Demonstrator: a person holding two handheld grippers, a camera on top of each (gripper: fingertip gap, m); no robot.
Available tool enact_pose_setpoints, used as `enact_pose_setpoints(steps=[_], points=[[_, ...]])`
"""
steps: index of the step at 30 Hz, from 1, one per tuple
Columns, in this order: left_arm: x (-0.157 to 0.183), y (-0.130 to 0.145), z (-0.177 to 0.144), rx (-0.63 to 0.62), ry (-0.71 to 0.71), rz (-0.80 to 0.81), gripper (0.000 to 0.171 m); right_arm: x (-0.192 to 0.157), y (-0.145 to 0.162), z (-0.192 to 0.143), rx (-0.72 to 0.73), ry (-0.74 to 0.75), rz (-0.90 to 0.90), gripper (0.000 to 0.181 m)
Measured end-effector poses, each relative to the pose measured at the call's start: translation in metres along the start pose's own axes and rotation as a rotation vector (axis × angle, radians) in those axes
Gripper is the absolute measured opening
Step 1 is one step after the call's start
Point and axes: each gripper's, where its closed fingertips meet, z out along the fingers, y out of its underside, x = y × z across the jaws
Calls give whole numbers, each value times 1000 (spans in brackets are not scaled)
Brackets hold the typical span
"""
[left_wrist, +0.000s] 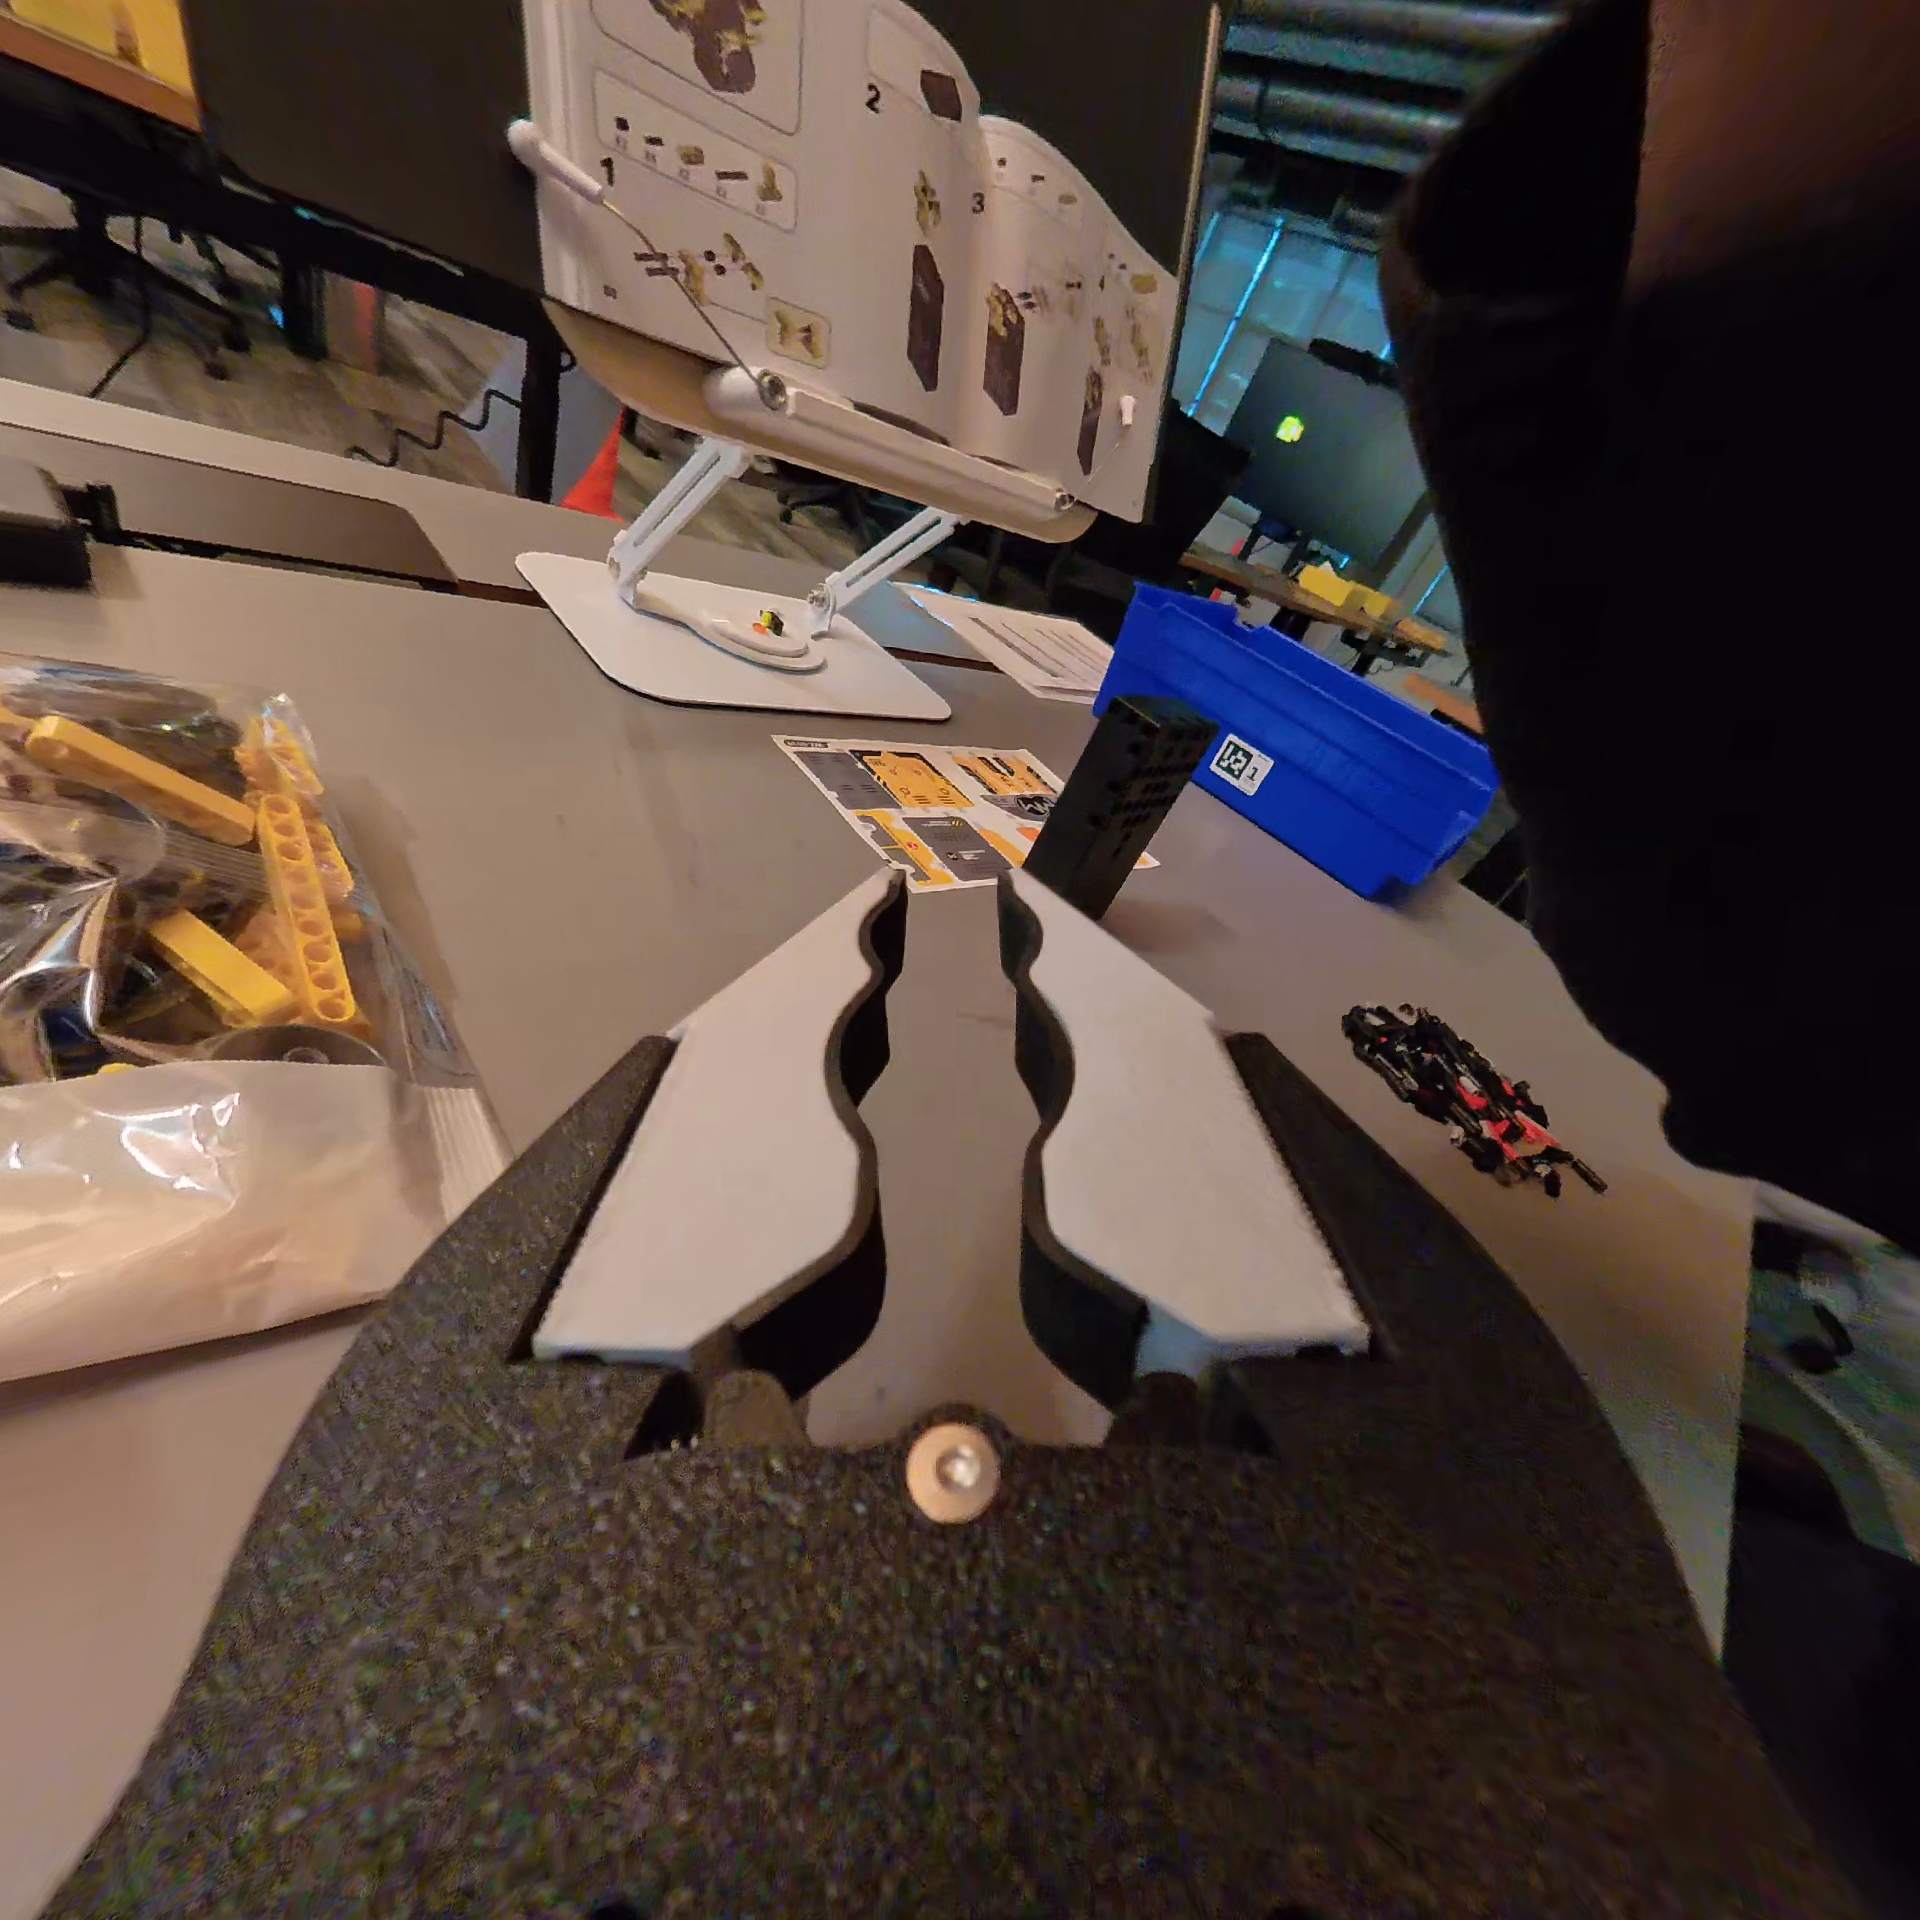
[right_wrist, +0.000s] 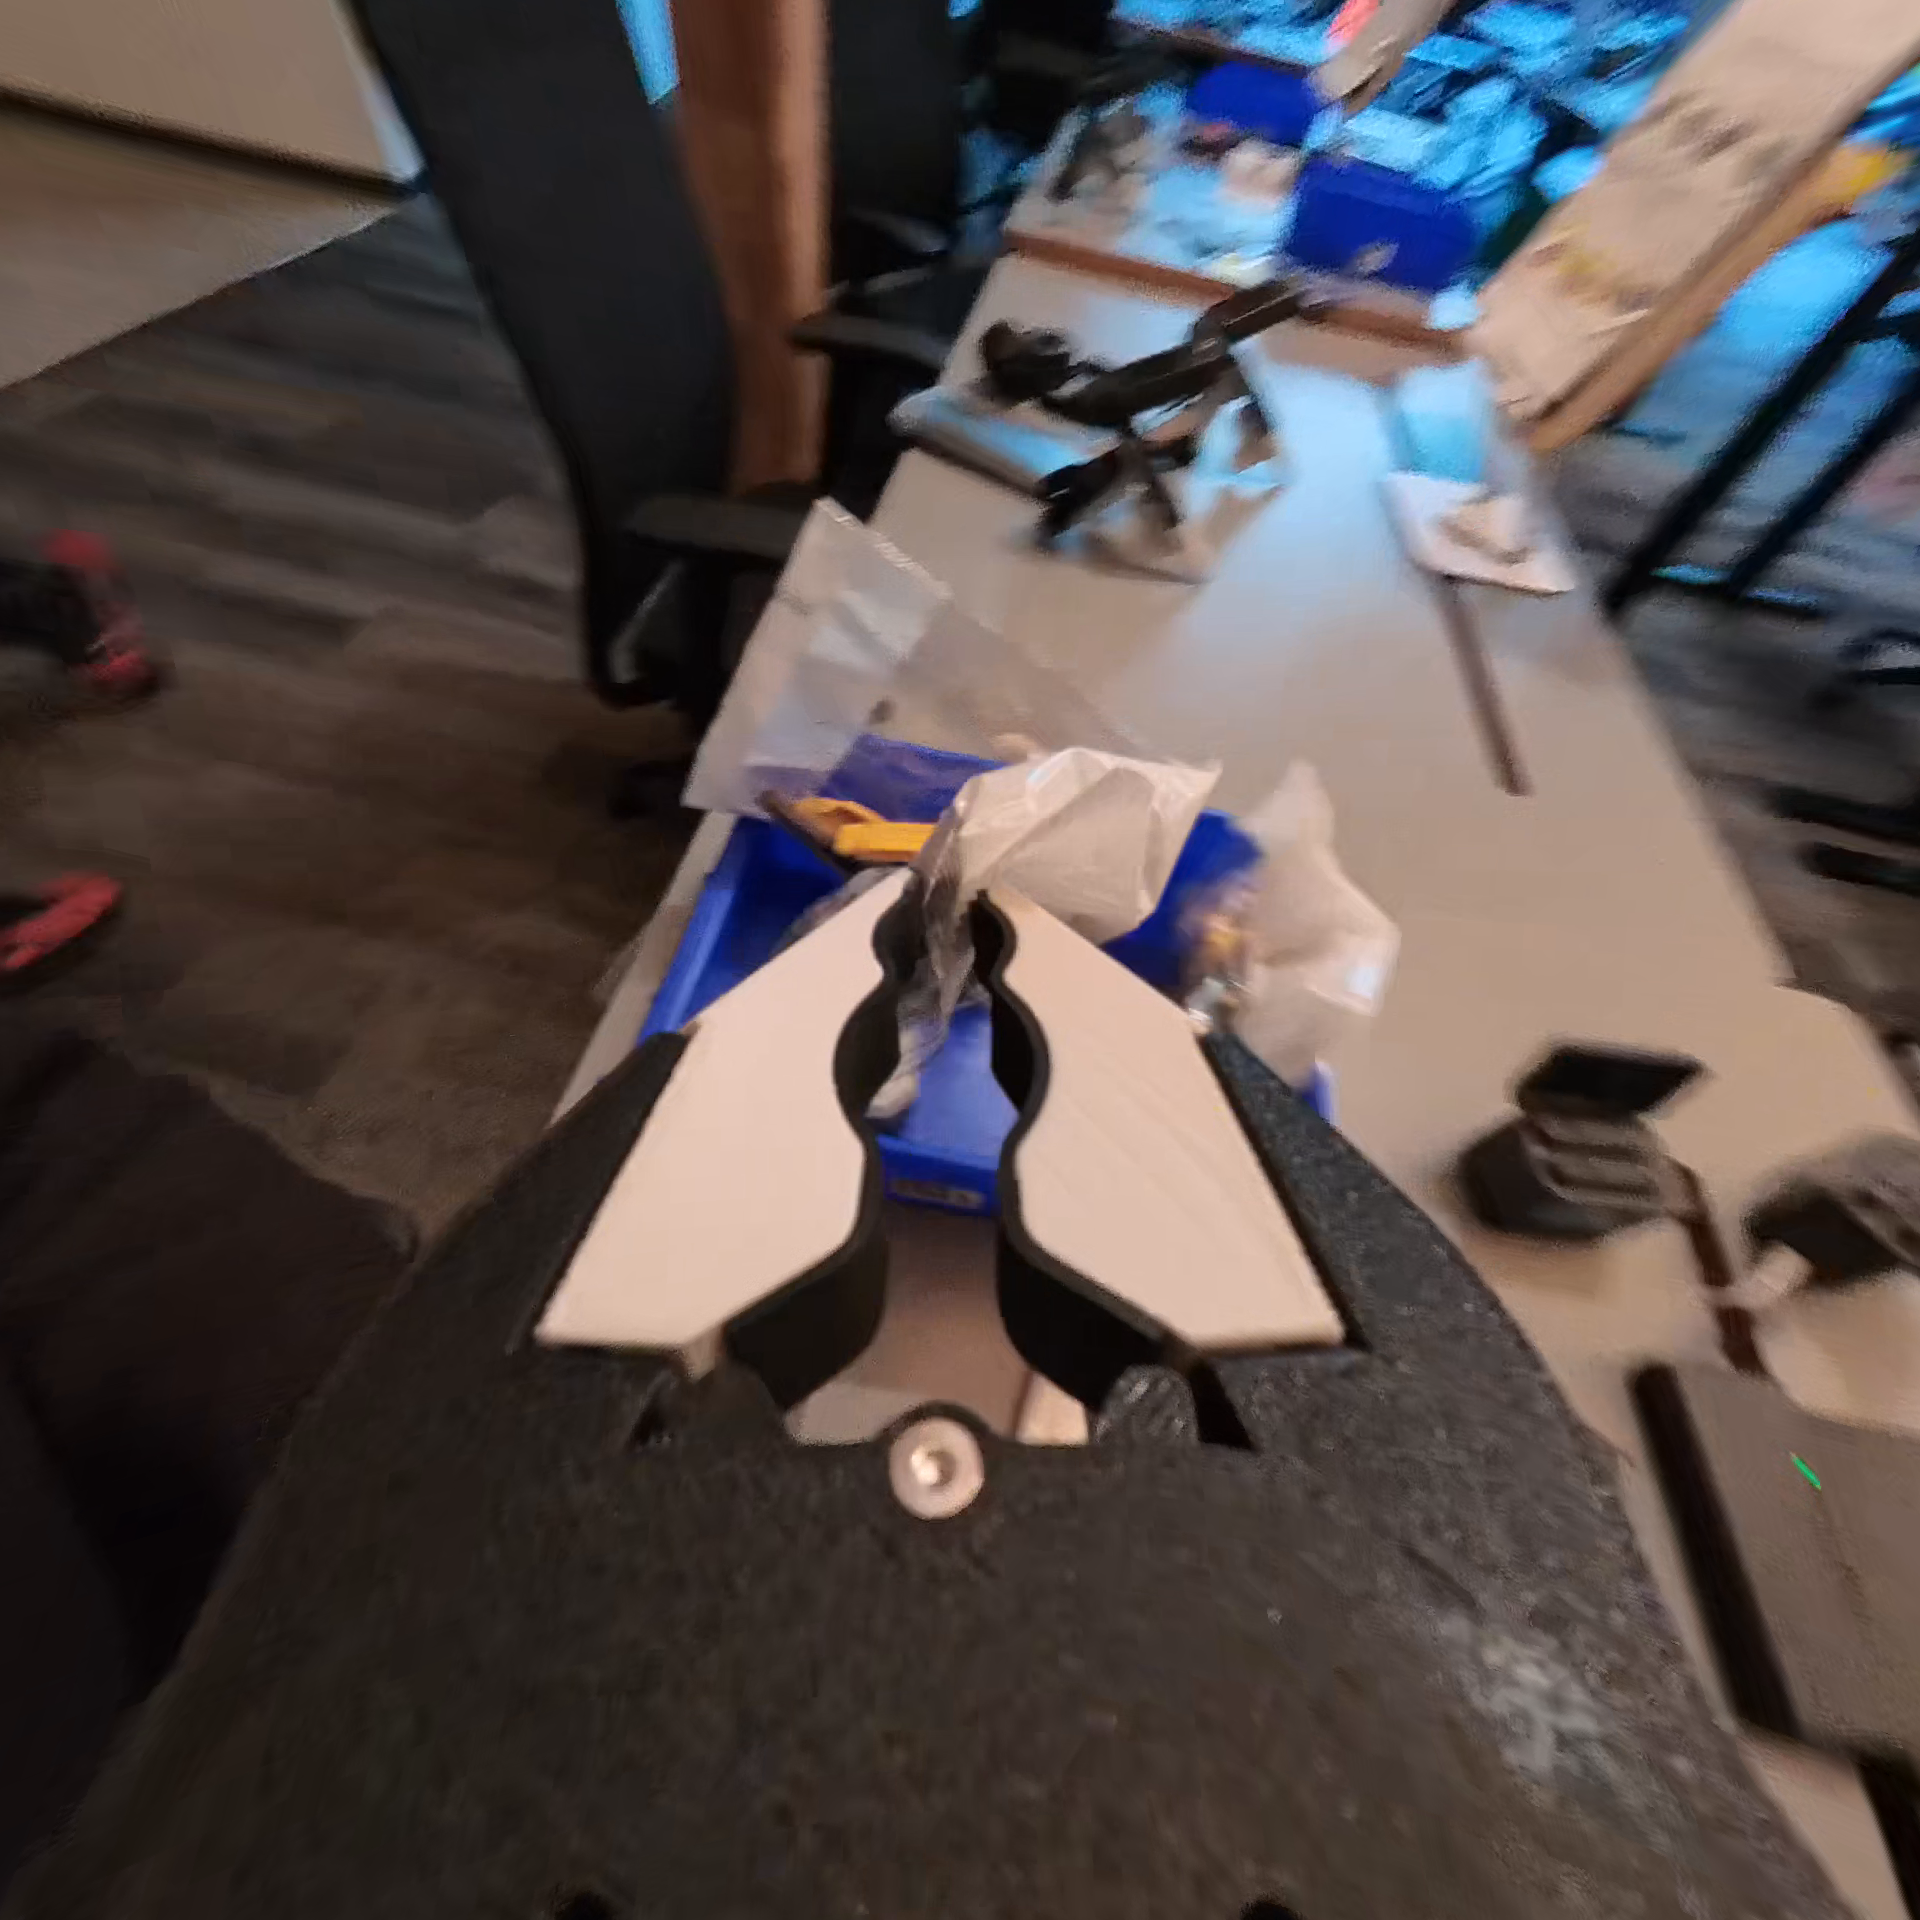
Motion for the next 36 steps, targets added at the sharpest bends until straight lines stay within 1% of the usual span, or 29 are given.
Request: enact_pose_setpoints(steps=[2,4,5,6,7,8,9,12,14,16,18,19,21,23,24,25,27,29,30,33,36], points=[[-1,0,0,2,4,-20,16,-18,-1,40,-84,-108,-16,12],[-2,0,0,1,5,-27,16,-27,13,76,-216,-158,-59,21],[-2,0,0,0,5,-27,16,-25,22,89,-283,-147,-94,26],[-2,0,0,-1,5,-27,16,-20,31,99,-344,-117,-136,37],[-2,0,0,-3,5,-26,16,-12,39,105,-396,-79,-175,39],[-2,1,0,-5,5,-25,16,-2,43,108,-420,-34,-204,39],[-2,1,0,-7,6,-24,16,9,42,107,-414,18,-220,40],[-1,2,1,-15,10,-28,16,52,34,96,-339,211,-238,44],[-1,3,2,-23,15,-36,16,86,33,83,-301,351,-237,57],[-1,4,3,-28,17,-42,16,115,41,74,-307,441,-206,67],[-2,4,3,-30,16,-46,16,134,57,73,-348,450,-138,71],[-2,5,3,-31,15,-49,17,136,66,76,-373,420,-94,71],[-3,5,4,-37,14,-53,17,129,84,85,-412,316,-9,71],[-3,6,5,-40,14,-55,17,119,103,92,-480,240,39,70],[-3,6,4,-40,13,-55,17,112,108,94,-500,205,35,53],[-3,6,4,-40,13,-55,17,107,106,95,-489,182,16,29],[-3,6,5,-40,14,-54,17,95,96,96,-445,122,10,0],[-3,6,5,-41,14,-54,17,87,76,95,-372,78,21,0],[-3,6,5,-41,15,-55,17,88,63,92,-326,87,16,0],[-3,6,5,-42,16,-59,17,97,11,77,-145,126,19,0],[-3,6,5,-45,23,-69,16,104,-41,54,49,129,30,0]])
